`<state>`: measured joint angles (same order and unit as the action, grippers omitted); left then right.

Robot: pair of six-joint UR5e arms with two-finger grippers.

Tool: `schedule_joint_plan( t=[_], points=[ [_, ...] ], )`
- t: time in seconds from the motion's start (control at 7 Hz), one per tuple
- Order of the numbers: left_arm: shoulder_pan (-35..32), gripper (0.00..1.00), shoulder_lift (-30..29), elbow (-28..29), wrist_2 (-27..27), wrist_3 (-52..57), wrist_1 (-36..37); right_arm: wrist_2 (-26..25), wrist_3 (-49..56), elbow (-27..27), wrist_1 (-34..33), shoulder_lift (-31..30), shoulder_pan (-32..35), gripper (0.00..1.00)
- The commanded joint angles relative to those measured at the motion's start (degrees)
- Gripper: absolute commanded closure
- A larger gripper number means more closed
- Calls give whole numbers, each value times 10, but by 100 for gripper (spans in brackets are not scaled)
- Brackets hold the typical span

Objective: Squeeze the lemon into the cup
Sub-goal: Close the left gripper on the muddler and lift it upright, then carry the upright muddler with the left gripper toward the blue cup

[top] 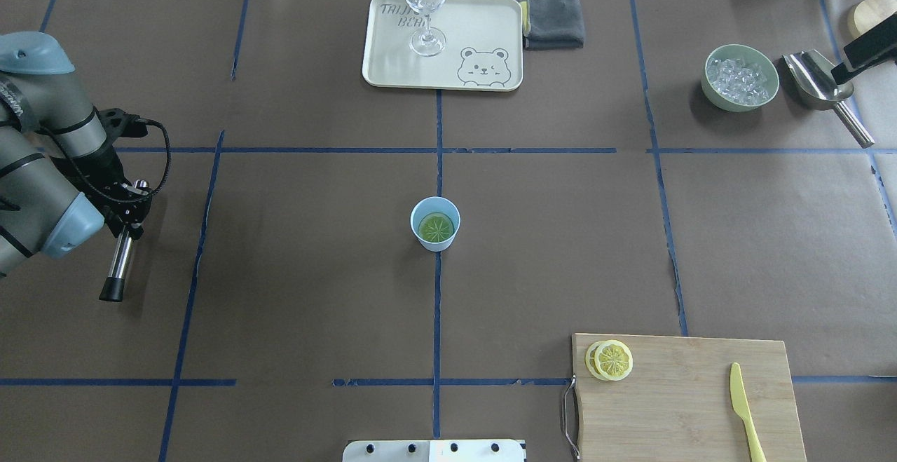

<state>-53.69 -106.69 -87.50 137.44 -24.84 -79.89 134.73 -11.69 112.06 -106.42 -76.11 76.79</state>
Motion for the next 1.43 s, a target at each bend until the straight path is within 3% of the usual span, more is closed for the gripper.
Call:
schedule_joint_plan(
  t=[0.0,0.14,0.29,0.57,0.71,1.0,1.14,1.29],
  points=[
    [-4,100,-3,-55,-55,-45,3,0,0,0,0,0,6,0],
    [-18,100,-5,-83,-57,-52,3,-2,1,5,2,0,10,0],
    [-20,100,-22,-124,-86,-55,1,-3,1,6,0,0,11,0],
    [-19,100,-101,-139,-187,-127,0,-3,0,3,0,-12,10,0],
    [-19,100,-103,-177,-190,-143,-4,-3,0,4,1,-22,10,0],
    [-14,100,-119,-230,-246,-226,-69,-3,0,3,0,-29,10,0],
    [16,100,-134,-244,-283,-252,-79,-2,0,4,0,-32,10,0],
    [71,100,-145,-273,-360,-276,-79,-2,0,5,0,-37,10,0]
  ],
)
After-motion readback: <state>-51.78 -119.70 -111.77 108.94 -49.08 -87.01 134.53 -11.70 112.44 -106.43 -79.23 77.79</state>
